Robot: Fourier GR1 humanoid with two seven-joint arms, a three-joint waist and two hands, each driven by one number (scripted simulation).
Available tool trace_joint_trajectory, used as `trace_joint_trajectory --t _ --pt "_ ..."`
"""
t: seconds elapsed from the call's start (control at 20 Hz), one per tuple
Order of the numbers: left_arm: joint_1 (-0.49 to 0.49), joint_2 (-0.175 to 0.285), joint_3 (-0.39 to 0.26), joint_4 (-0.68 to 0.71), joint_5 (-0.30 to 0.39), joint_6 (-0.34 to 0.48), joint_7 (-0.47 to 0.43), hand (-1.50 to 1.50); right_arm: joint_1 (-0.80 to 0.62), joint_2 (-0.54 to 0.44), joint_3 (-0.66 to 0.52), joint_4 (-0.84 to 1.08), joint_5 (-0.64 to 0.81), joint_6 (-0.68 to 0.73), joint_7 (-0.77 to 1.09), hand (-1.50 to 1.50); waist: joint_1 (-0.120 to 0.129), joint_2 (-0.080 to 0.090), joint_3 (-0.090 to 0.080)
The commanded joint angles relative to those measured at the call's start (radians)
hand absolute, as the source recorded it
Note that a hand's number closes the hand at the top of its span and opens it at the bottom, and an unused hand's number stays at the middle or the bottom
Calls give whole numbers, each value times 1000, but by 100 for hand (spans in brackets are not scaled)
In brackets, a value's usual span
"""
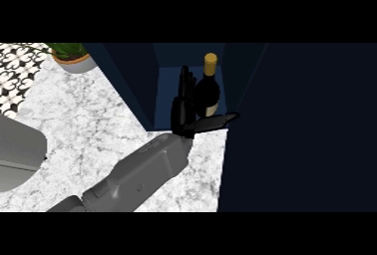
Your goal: Pick up the wine, place it into the cabinet and close the cabinet
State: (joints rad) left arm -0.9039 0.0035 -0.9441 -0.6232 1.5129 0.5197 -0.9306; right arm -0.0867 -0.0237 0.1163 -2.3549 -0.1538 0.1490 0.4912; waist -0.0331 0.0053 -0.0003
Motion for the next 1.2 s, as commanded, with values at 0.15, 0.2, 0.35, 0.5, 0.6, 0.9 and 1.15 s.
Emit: trace_joint_trajectory --t 0.15,0.2,0.35,0.5,0.6,0.9,1.15 --pt "82 -3 49 -67 -116 23 -22 -150 10 -7 -27 -3 -15 0 -5 -150 26 -5 0" --pt "93 -3 48 -122 -125 48 -10 -150 16 -54 -110 2 -86 44 -17 -150 27 -6 1" --pt "200 56 30 -239 -203 42 -9 -150 -5 -26 -48 -42 -34 -15 57 -150 38 -9 0" --pt "243 50 49 -259 -257 14 -12 -150 33 22 51 -5 85 -35 -5 -150 35 -8 0" --pt "243 144 30 -391 -284 26 78 -150 -33 -25 -73 6 -18 -19 28 -150 40 -9 1" --pt "391 248 11 -583 -382 -9 95 -150 20 -18 -32 3 46 -4 -35 -150 39 -8 1" --pt "461 395 14 -848 -439 53 193 -150 3 -41 -86 16 -55 23 -16 -150 42 -9 1"
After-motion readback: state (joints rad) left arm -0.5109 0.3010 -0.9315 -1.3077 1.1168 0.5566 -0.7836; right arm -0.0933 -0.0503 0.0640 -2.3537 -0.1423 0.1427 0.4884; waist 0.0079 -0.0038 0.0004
